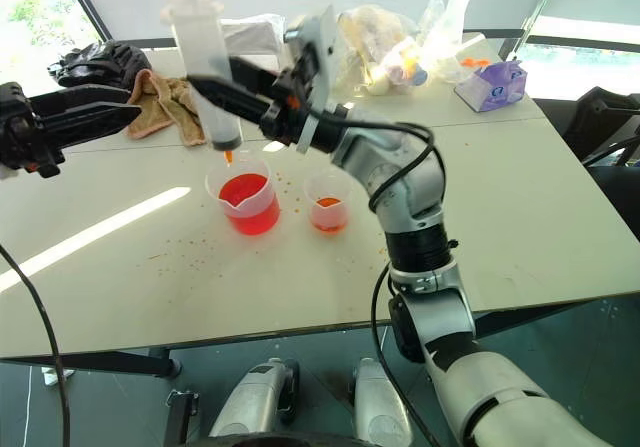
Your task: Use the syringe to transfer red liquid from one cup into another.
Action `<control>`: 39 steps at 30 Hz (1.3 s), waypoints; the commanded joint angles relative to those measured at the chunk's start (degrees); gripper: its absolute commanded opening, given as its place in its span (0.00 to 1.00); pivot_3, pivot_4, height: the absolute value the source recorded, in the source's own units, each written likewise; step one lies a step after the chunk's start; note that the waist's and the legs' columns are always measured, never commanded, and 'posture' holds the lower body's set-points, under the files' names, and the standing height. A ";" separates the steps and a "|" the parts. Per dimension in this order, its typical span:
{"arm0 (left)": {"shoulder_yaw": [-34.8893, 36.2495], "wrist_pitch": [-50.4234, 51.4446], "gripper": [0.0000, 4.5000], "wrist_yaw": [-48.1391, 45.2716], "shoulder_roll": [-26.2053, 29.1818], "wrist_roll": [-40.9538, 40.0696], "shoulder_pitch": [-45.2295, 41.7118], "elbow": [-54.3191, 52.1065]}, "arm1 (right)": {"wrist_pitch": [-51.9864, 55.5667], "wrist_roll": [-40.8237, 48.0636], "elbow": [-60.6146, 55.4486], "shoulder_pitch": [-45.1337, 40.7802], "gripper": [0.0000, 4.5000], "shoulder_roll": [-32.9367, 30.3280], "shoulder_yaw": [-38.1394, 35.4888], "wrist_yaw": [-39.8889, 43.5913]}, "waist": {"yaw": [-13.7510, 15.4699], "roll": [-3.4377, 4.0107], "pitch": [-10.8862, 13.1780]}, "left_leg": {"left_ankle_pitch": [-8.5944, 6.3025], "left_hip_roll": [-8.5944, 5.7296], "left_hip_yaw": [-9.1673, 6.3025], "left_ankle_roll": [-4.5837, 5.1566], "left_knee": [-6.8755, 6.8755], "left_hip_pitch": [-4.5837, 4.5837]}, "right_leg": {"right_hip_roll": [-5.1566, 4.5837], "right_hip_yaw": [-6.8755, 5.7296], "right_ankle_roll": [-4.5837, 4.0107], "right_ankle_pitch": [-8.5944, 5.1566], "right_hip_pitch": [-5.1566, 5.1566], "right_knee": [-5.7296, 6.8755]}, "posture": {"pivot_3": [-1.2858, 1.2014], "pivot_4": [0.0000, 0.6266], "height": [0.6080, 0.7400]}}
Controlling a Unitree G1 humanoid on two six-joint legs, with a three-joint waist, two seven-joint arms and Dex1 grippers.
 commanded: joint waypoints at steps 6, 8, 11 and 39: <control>-0.39 -0.40 0.40 0.56 -1.42 0.96 -1.91 -1.89 | -15.74 -10.19 9.96 0.94 0.29 3.11 5.68 1.05 | 0.14 -0.02 -0.01 | 0.06 0.00 -0.02 -0.10 0.01 0.01 | -0.01 0.01 -0.01 0.00 -0.02 0.08 | 0.52 0.24 0.97; -0.89 -0.47 0.40 1.05 -2.23 1.13 -2.36 -2.22 | -17.81 -11.40 12.15 1.20 0.29 3.46 6.19 1.50 | 0.16 -0.02 -0.01 | 0.06 -0.01 -0.02 -0.10 0.02 0.01 | -0.03 0.01 -0.01 0.00 -0.01 0.09 | 0.52 0.24 0.97; -1.92 -0.45 0.40 2.07 -3.66 0.86 -3.28 -3.17 | -20.44 -13.25 14.54 1.95 0.29 3.62 7.05 1.97 | 0.10 -0.03 -0.01 | 0.07 -0.01 -0.02 -0.12 0.01 0.01 | -0.03 0.01 -0.01 0.01 -0.03 0.12 | 0.52 0.24 0.97; -5.90 1.82 0.40 -1.23 -7.09 3.10 -7.69 -4.46 | -22.80 -16.23 17.29 2.70 0.29 3.34 6.53 2.08 | 0.01 -0.04 -0.02 | 0.14 0.01 -0.06 -0.23 0.08 0.04 | 0.09 0.09 -0.02 0.00 -0.11 0.43 | 0.52 0.24 0.97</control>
